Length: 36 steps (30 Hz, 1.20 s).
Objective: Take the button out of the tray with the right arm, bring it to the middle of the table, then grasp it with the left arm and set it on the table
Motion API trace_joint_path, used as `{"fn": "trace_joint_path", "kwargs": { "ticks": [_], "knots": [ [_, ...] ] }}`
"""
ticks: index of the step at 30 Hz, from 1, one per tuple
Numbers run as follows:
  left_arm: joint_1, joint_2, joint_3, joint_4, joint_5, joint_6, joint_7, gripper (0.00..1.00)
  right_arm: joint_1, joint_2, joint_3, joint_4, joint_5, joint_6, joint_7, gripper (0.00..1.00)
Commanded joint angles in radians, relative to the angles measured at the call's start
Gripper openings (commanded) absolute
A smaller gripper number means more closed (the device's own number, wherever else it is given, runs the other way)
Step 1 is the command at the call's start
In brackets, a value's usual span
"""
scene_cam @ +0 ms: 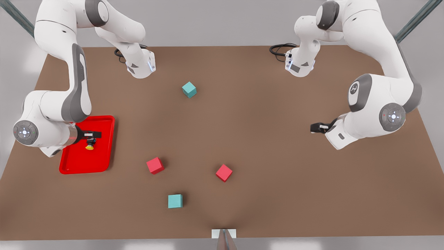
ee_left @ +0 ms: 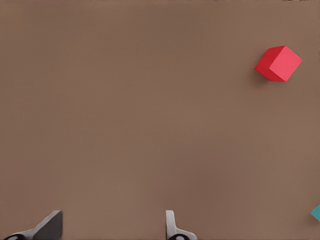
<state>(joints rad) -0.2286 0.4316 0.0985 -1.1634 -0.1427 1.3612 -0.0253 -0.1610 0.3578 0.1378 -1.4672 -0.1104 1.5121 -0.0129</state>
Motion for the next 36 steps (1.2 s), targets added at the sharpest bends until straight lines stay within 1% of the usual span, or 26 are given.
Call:
{"fn": "trace_joint_path", "kwargs": {
  "ticks": [1,7,9,12,14,16,19,21,22,23,24,25,27,28,30,31,34,36],
  "knots": [
    [-0.005,-0.002,0.0,0.001,0.003,0.068,-0.107,1.0,0.0,-0.002,0.0,0.001,-0.006,0.089,-0.016,1.0],
    [0.009,-0.005,0.0,-0.002,0.012,0.068,-0.097,1.0,0.001,0.013,0.0,0.001,-0.009,0.102,-0.013,1.0],
    [-0.001,0.029,0.001,0.001,0.02,0.119,-0.099,1.0,-0.003,0.033,-0.001,0.001,-0.011,0.131,-0.013,1.0],
    [-0.003,0.029,0.0,-0.007,0.014,0.101,-0.11,1.0,-0.005,0.049,-0.007,0.002,-0.011,0.148,-0.013,1.0],
    [-0.006,0.032,0.001,-0.028,0.023,0.107,-0.107,1.0,-0.011,0.081,-0.01,0.001,-0.006,0.21,-0.012,1.0],
    [-0.021,0.07,0.0,-0.028,0.045,0.121,-0.107,1.0,-0.011,0.115,-0.01,0.001,-0.008,0.23,-0.013,1.0],
    [-0.04,0.07,0.0,-0.025,0.046,0.121,-0.102,1.0,-0.018,0.182,-0.01,-0.015,-0.011,0.336,-0.016,1.0],
    [-0.052,0.101,-0.002,-0.03,0.048,0.147,-0.108,1.0,-0.089,0.202,0.016,-0.018,-0.014,0.359,-0.027,1.0],
    [-0.072,0.105,-0.002,-0.032,0.045,0.148,-0.113,1.0,-0.158,0.194,0.051,-0.042,-0.012,0.379,-0.059,1.0],
    [-0.084,0.107,-0.002,-0.032,0.041,0.15,-0.119,1.0,-0.219,0.147,0.077,-0.134,-0.015,0.445,-0.096,1.0],
    [-0.089,0.105,-0.002,-0.028,0.04,0.148,-0.134,1.0,-0.247,0.069,0.082,-0.266,-0.017,0.528,-0.096,1.0],
    [-0.098,0.105,-0.002,-0.03,0.041,0.15,-0.134,1.0,-0.255,0.032,0.088,-0.309,-0.017,0.533,-0.096,1.0],
    [-0.098,0.105,0.0,-0.032,0.048,0.151,-0.134,1.0,-0.281,0.015,0.109,-0.312,-0.017,0.513,-0.098,1.0],
    [-0.106,0.104,0.0,-0.036,0.049,0.176,-0.134,1.0,-0.298,-0.011,0.125,-0.369,-0.017,0.556,-0.099,1.0],
    [-0.109,0.104,0.0,-0.041,0.049,0.177,-0.134,1.0,-0.311,-0.065,0.125,-0.489,-0.02,0.652,-0.107,1.0],
    [-0.109,0.104,0.0,-0.041,0.049,0.177,-0.136,1.0,-0.316,-0.068,0.125,-0.496,-0.02,0.645,-0.168,1.0],
    [-0.11,0.104,0.0,-0.042,0.043,0.177,-0.136,1.0,-0.315,-0.068,0.126,-0.519,-0.058,0.658,-0.167,1.0],
    [-0.112,0.108,0.0,-0.042,0.046,0.177,-0.134,1.0,-0.353,-0.046,0.131,-0.532,-0.08,0.714,-0.174,1.0]
  ]
}}
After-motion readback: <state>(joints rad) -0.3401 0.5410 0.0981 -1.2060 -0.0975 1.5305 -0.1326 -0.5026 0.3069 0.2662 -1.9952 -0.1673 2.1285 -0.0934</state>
